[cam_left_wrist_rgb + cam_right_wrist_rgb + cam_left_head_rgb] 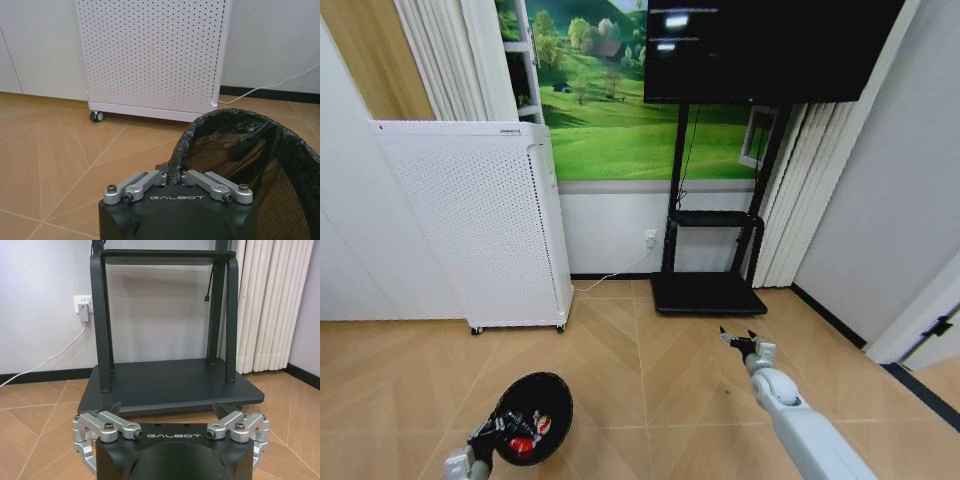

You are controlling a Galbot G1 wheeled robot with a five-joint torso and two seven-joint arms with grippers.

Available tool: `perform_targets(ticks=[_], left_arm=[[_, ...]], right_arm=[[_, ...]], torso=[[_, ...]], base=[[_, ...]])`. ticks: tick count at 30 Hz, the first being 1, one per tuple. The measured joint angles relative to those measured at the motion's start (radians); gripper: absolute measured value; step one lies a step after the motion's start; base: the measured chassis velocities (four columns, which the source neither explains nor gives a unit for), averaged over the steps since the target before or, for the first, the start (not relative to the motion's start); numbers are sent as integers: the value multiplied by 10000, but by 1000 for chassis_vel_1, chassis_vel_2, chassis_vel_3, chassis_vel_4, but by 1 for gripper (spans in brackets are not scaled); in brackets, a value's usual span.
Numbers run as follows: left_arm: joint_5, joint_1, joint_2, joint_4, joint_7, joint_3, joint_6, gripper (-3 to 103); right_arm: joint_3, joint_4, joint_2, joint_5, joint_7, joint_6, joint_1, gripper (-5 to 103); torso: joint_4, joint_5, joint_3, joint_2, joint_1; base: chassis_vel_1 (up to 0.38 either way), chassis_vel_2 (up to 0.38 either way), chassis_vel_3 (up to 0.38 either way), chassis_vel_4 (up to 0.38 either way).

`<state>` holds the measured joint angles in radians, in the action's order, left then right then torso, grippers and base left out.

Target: Pick up the trash bin and place the garbage on the floor into it.

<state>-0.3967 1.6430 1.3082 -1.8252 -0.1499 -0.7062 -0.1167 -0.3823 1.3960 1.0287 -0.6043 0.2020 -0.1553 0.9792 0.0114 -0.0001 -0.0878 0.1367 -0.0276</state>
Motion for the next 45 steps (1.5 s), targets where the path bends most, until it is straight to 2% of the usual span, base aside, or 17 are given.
perform_targets(ticks=[11,25,27,28,30,31,34,35,36,38,39,40,41,42,44,45], left_arm=[[326,-121,293,385,198,443,176,4],[192,158,237,114,215,300,183,2],[144,137,233,87,238,301,192,12],[144,137,233,87,238,301,192,12],[135,85,210,94,249,302,197,23],[135,85,210,94,249,302,197,23],[130,40,178,124,251,302,199,39],[130,40,178,124,251,302,199,39],[130,27,174,137,250,304,202,44],[130,16,173,153,250,308,214,44],[150,6,173,195,251,314,243,57],[168,1,172,228,260,315,262,57],[190,-14,172,273,269,317,285,62],[190,-14,172,273,269,317,285,62],[324,-52,179,360,282,318,351,73],[324,-52,179,360,282,318,351,73]], right_arm=[[0,0,0,0,0,0,0,100],[0,0,0,0,0,0,0,100],[0,0,0,0,0,0,0,100],[0,0,0,0,0,0,0,100],[0,0,0,0,0,0,0,100],[0,0,0,0,0,0,0,100],[0,0,0,0,0,0,0,100],[0,0,0,0,0,0,0,100],[0,0,0,0,0,0,0,100],[0,0,0,0,0,0,0,100],[0,0,0,0,0,-1,0,100],[0,0,0,0,0,0,-1,100],[0,0,0,0,0,0,0,100],[0,0,0,0,0,0,0,100],[0,0,0,0,0,0,0,100],[0,0,0,0,0,0,0,100]], torso=[[0,-2,0,1,0],[-1,1,0,1,0],[-1,1,0,0,0],[-1,1,0,0,0],[0,1,0,0,0],[0,1,0,0,0],[-1,1,0,0,0],[-1,1,0,0,0],[-1,1,0,0,0],[-1,1,0,0,0],[0,0,0,0,0],[-1,1,0,0,0],[0,1,0,0,0],[0,1,0,0,0],[0,0,0,0,0],[0,0,0,0,0]], base=[[0,0,0,0],[0,0,0,0],[0,0,0,0],[0,0,0,0],[0,0,0,0],[0,0,0,0],[0,0,0,0],[0,0,0,0],[0,0,0,0],[0,0,0,0],[0,0,0,0],[0,0,0,0],[0,0,0,0],[0,0,0,0],[0,0,0,0],[0,0,0,0]])
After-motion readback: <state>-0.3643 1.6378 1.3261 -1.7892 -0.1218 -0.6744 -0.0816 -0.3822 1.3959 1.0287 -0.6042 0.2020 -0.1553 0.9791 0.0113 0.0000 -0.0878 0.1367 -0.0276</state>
